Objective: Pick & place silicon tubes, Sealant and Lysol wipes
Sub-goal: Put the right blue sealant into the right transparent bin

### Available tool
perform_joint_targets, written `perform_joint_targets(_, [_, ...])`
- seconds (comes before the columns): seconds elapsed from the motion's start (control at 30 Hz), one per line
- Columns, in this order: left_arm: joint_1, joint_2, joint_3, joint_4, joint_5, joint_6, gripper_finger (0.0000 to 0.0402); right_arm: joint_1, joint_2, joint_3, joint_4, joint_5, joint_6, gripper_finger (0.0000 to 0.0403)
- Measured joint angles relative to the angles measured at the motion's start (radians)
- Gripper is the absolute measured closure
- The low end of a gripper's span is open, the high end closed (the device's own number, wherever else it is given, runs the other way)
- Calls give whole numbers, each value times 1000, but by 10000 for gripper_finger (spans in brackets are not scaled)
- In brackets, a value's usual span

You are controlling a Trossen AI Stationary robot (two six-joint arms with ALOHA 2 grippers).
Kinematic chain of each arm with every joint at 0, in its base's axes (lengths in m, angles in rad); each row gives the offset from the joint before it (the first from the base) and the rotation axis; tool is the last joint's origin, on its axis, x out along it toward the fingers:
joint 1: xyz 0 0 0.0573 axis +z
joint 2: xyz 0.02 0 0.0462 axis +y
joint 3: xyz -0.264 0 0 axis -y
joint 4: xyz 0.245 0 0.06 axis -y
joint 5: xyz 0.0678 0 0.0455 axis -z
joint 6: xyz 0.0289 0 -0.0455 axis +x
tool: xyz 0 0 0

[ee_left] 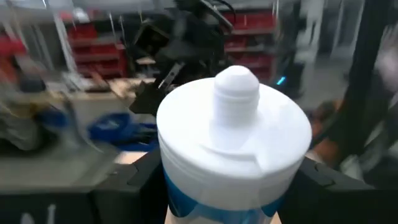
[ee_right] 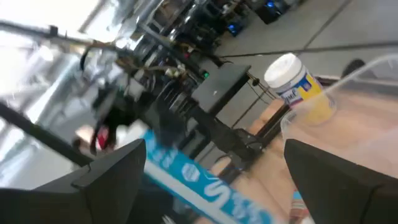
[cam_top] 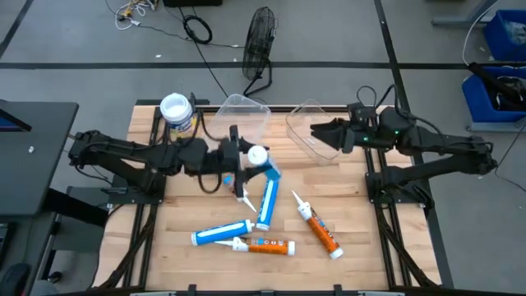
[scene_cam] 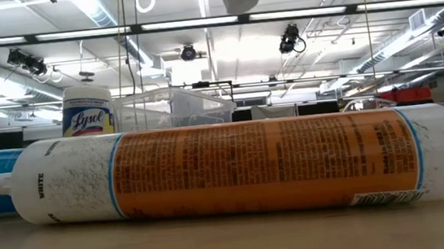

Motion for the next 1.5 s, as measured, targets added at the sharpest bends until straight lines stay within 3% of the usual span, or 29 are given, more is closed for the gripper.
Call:
perform_joint_targets(0.23, [134, 1, 33, 1, 194, -433, 181, 77, 40, -2, -26, -9, -125, 17])
perform_joint_targets(0.33, [166, 5, 33, -14, 226, -508, 181, 82, 64, -2, -67, 8, -95, 17])
perform_joint_targets(0.47, [183, 5, 33, -10, 206, -517, 181, 81, 106, -3, -114, 5, -124, 17])
perform_joint_targets(0.67, [174, 6, 33, -12, 151, -466, 181, 56, 201, -3, 74, -169, -209, 17])
perform_joint_targets(1.1, [154, 24, 32, -4, 160, -481, 181, -45, 275, 1, 271, -319, -256, 17])
perform_joint_targets(1.3, [153, 39, 31, -14, 162, -485, 181, -62, 355, 113, 208, -451, -259, 17])
perform_joint_targets(1.5, [153, 41, 31, -7, 185, -485, 181, -61, 470, 294, -49, -470, -358, 17])
